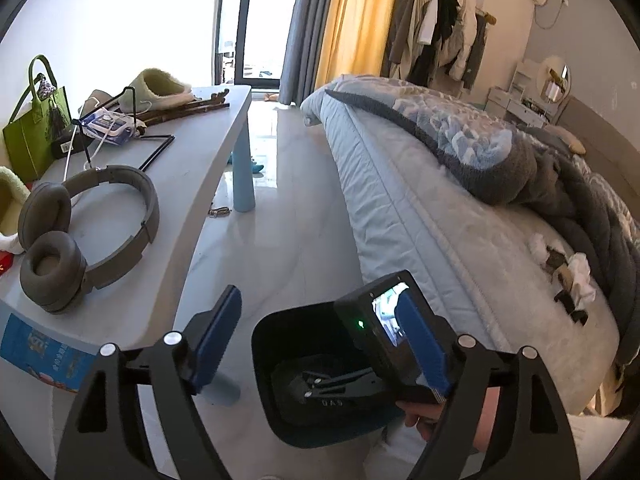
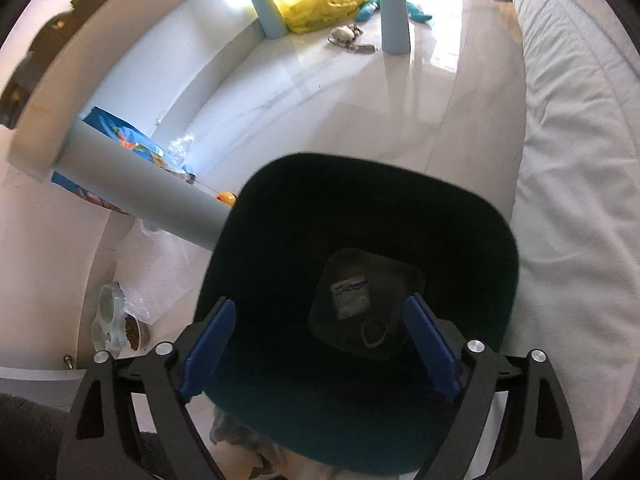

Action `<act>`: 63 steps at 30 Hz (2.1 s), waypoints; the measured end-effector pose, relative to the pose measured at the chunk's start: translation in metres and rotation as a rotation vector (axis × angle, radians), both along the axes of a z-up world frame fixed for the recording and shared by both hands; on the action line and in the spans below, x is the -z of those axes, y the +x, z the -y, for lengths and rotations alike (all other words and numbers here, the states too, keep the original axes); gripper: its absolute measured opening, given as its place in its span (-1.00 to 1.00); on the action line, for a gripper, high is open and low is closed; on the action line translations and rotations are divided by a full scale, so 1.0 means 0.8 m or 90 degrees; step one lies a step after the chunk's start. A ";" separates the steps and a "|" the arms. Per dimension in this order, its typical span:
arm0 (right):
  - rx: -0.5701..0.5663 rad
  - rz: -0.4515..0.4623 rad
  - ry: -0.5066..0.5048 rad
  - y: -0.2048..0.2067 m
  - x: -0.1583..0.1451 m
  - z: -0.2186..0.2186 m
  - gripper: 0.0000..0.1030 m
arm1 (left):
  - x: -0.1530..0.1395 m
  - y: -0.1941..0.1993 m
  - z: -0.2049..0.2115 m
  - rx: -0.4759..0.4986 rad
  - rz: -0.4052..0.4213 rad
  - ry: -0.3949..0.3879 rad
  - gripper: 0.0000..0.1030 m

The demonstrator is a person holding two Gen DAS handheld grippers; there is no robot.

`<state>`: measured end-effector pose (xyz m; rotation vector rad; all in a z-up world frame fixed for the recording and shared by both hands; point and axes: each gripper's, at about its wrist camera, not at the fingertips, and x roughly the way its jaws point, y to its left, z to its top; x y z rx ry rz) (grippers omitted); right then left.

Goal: Collect trash
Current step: 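Move both tools back over the bed toward the white socks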

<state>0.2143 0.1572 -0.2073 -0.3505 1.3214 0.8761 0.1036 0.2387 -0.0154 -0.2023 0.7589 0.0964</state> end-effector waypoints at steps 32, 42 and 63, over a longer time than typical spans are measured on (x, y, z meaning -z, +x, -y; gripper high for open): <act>0.048 0.220 0.174 0.010 -0.203 0.197 0.75 | -0.029 0.040 0.077 0.014 0.078 -0.037 0.87; 0.077 0.296 0.159 0.016 -0.222 0.283 0.75 | -0.014 0.071 0.162 0.103 0.073 -0.003 0.86; 0.169 0.289 0.110 0.025 -0.212 0.447 0.25 | 0.032 0.112 0.300 0.262 0.031 -0.030 0.55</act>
